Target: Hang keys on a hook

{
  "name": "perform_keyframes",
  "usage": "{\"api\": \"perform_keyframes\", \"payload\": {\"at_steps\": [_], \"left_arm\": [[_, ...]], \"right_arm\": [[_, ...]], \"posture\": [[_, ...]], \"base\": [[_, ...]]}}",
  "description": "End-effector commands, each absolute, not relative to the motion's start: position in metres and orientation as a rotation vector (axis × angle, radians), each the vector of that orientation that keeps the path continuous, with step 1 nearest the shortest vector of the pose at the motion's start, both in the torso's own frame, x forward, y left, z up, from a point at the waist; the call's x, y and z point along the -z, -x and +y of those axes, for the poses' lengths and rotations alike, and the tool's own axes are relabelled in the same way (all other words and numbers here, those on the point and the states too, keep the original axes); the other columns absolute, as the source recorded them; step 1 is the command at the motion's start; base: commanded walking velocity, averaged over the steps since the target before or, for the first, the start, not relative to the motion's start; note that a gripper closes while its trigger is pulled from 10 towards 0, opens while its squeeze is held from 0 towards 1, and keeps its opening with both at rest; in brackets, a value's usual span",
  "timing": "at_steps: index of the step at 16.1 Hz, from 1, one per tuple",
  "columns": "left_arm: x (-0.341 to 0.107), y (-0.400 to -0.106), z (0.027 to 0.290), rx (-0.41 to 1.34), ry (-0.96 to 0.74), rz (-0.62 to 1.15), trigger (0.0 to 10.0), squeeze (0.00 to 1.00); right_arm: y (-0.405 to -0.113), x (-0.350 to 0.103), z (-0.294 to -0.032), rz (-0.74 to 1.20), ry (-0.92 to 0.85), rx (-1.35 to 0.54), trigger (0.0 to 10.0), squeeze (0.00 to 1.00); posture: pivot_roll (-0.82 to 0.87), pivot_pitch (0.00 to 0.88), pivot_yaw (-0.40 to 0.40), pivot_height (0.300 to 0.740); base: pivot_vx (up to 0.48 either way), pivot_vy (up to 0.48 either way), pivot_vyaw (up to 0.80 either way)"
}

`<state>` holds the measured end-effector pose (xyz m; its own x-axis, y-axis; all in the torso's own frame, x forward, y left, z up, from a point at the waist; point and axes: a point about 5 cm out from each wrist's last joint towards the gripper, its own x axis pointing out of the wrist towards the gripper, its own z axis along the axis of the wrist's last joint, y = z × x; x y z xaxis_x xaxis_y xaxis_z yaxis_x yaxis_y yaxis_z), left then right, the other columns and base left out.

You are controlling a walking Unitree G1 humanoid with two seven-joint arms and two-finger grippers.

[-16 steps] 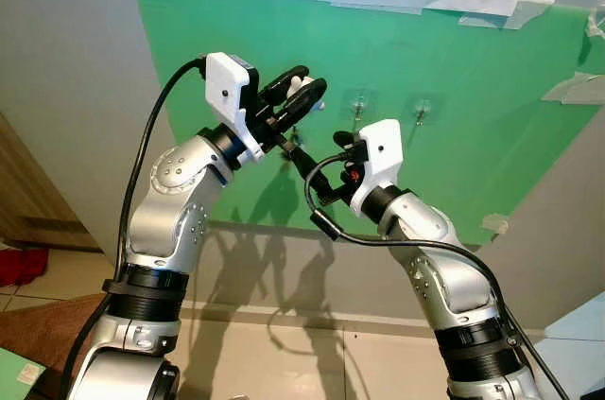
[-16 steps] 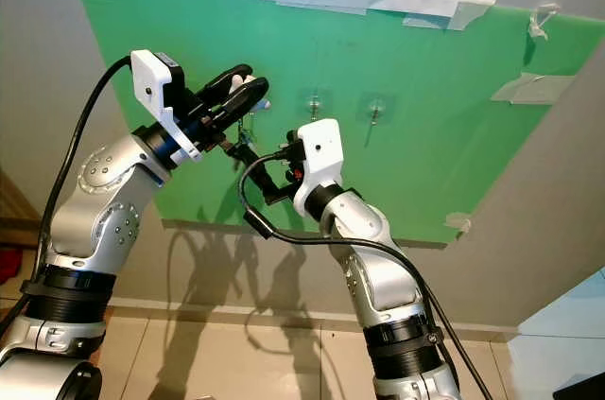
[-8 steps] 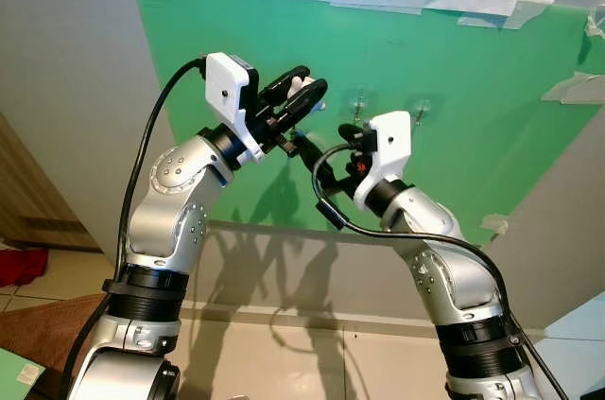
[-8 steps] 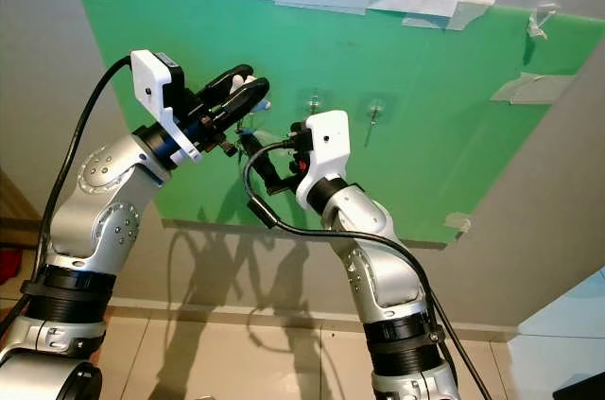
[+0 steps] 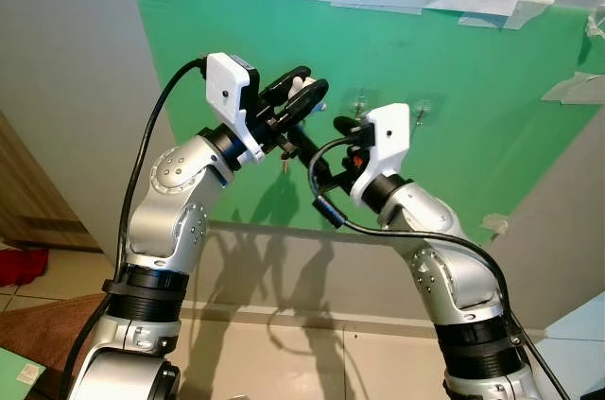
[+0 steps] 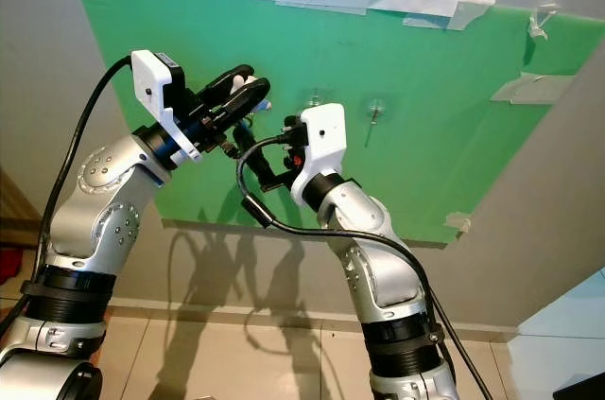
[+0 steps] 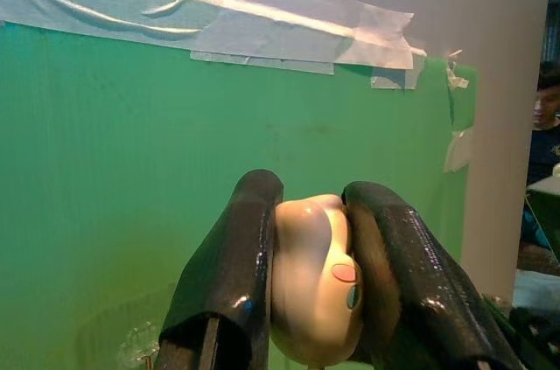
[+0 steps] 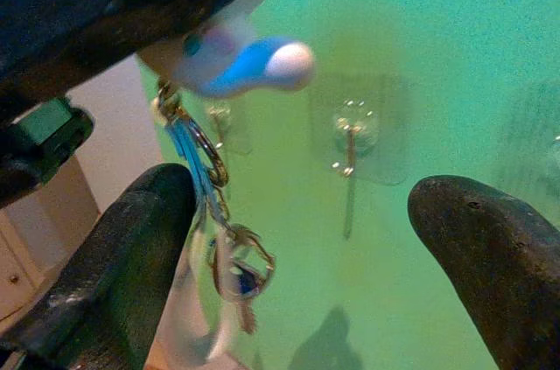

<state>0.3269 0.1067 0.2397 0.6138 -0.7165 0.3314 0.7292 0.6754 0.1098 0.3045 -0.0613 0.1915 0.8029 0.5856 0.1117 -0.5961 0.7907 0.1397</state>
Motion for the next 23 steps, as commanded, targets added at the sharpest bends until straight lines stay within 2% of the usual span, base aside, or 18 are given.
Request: {"api": "perform_keyframes", "payload": {"at_steps": [1, 7, 23], "left_arm": [[-0.242, -0.327, 0.105, 0.826, 0.022, -0.375, 0.0, 0.00], [-0.242, -0.330, 0.097, 0.815, 0.012, -0.373, 0.0, 0.00], [-0.244, -0.324, 0.095, 0.846, 0.032, -0.388, 0.0, 0.00]], "right_arm": [[-0.300, -0.192, -0.060, -0.062, -0.171, -0.649, 10.0, 0.00], [-0.292, -0.188, -0.052, -0.045, -0.180, -0.675, 10.0, 0.00], [-0.302, -0.195, -0.051, -0.111, -0.142, -0.630, 10.0, 0.00]], "posture": [[-0.08, 0.000, 0.008, 0.740], [-0.08, 0.000, 0.018, 0.740], [-0.07, 0.000, 0.014, 0.740]], "base": [[0.000, 0.000, 0.00], [0.000, 0.000, 0.00], [0.000, 0.000, 0.00]]}}
